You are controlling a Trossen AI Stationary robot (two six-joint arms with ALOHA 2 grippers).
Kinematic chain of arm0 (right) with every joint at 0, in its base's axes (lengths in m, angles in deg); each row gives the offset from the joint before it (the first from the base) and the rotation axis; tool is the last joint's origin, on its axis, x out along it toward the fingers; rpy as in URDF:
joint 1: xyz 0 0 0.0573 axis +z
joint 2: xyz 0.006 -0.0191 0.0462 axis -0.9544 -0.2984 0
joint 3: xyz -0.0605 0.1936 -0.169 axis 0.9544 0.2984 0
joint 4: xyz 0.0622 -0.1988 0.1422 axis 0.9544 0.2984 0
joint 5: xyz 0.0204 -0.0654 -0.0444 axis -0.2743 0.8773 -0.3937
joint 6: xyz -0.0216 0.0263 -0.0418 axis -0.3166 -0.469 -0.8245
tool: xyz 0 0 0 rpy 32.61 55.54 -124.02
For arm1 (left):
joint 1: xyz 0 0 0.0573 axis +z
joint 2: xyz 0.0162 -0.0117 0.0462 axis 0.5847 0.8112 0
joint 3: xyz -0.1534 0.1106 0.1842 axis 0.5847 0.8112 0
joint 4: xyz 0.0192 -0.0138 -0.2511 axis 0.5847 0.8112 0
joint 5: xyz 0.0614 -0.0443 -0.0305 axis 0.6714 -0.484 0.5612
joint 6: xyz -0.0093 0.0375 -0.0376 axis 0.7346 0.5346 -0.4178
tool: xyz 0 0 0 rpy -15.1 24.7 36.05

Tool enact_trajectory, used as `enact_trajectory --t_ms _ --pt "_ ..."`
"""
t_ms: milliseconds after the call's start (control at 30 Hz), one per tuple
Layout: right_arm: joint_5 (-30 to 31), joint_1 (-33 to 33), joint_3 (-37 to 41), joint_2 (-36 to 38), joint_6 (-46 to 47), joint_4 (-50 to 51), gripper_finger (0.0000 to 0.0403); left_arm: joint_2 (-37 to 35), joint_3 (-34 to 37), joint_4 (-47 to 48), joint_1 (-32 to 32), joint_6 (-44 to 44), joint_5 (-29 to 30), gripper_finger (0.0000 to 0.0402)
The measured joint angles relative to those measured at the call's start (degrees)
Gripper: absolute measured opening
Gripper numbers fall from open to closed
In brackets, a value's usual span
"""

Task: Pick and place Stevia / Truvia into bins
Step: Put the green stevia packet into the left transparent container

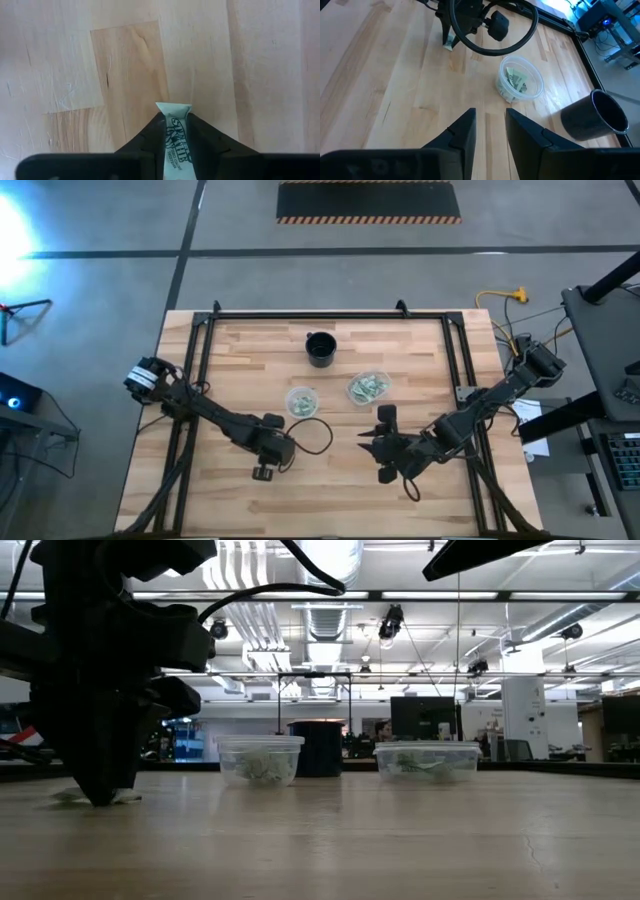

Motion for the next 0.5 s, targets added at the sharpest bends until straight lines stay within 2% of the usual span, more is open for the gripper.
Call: enact_trajectory --t_ms 300,500 --pt "0.0 0.0 0.0 0.0 -0.01 0.1 0.0095 -1.41 0.09 1.99 -0.24 0.01 2.17 0.0013" --pt "0.0 0.0 0.0 0.0 0.0 0.15 0.0089 -2.33 -0.1 3.41 -0.24 0.17 2.36 0.0007"
